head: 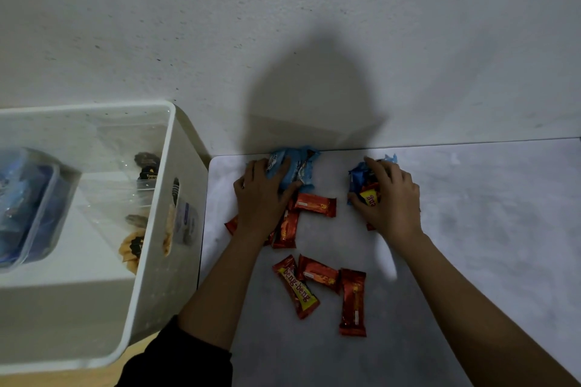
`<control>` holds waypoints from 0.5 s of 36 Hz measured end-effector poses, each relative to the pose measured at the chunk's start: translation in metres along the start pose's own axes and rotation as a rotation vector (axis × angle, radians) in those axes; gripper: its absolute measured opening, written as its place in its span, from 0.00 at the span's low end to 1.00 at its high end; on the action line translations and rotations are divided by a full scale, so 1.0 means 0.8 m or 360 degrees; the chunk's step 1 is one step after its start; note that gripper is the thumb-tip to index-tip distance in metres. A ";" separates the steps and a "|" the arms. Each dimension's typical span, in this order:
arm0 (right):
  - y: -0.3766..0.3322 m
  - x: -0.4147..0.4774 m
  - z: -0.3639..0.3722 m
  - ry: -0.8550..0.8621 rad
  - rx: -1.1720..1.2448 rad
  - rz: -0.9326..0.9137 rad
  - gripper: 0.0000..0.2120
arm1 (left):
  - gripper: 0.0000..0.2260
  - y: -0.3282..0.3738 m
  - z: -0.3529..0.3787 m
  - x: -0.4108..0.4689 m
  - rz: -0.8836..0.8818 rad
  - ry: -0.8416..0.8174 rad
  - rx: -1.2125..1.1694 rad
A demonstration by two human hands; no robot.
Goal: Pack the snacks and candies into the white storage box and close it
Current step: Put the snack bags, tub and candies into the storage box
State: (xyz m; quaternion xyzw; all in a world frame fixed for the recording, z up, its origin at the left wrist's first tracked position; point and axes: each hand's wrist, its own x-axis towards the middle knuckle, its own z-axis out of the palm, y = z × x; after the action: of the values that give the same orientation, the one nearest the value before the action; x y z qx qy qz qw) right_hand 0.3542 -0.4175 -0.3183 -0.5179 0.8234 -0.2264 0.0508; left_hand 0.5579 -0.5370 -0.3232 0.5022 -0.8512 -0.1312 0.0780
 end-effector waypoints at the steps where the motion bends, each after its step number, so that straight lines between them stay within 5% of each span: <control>1: 0.001 0.002 -0.001 -0.0006 -0.0012 0.0024 0.33 | 0.29 0.001 0.000 0.000 0.0012 0.0010 0.0002; 8: -0.004 0.017 -0.002 -0.0154 -0.0101 0.0151 0.36 | 0.22 0.003 0.003 0.002 0.0033 0.0024 -0.0045; 18: -0.010 0.009 0.006 0.0046 0.0226 0.0068 0.23 | 0.21 -0.001 -0.001 0.001 0.0057 0.0062 -0.0288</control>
State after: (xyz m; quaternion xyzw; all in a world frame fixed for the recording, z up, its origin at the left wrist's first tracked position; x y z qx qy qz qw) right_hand 0.3591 -0.4282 -0.3180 -0.4918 0.8169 -0.2905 0.0804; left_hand 0.5585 -0.5387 -0.3225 0.4802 -0.8431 -0.1964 0.1418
